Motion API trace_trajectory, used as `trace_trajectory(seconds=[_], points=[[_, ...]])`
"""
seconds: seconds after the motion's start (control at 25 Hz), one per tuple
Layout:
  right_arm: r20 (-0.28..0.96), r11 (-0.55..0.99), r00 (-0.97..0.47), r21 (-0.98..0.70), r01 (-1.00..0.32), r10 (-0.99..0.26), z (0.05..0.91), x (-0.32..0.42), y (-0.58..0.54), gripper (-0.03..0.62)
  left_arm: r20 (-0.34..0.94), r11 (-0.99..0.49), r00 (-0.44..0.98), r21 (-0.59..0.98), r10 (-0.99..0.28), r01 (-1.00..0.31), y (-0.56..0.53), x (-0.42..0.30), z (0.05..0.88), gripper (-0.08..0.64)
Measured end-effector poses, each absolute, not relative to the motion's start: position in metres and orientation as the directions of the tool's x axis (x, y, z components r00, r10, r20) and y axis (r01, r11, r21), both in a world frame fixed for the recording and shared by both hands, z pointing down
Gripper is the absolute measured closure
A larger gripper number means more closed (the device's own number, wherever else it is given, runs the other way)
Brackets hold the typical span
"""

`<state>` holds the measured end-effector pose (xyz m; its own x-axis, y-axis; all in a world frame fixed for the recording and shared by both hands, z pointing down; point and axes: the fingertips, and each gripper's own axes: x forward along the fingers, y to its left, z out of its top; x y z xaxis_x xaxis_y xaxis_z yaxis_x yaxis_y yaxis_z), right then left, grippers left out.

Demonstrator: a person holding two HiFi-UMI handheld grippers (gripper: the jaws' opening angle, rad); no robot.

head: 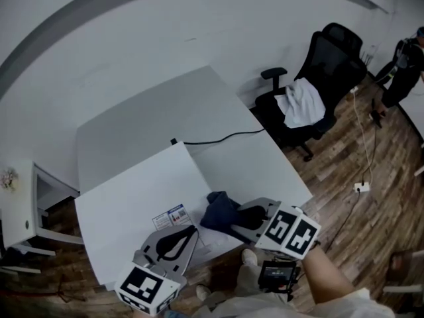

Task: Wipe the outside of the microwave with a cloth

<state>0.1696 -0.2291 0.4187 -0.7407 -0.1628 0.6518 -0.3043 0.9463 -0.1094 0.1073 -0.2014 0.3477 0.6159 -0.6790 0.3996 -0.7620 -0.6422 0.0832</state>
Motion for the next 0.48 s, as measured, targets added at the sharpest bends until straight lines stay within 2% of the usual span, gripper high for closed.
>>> trace_trajectory(seconds=[0.16,0.48], points=[[0.619,0.916,-0.776,-0.23,-0.328,-0.123,0.438,0.181,-0.238,0.495,0.425,-0.637,0.603,0.075,-0.675,-0.767,-0.215,0.127,0.351,0.557],[0.614,0.93,-0.788,-0.272,-0.247,-0.029,0.459,0.173,-0.248,0.495,0.496,-0.63,0.576,0.072,-0.65,-0.773,-0.242,0.152,0.362,0.557]])
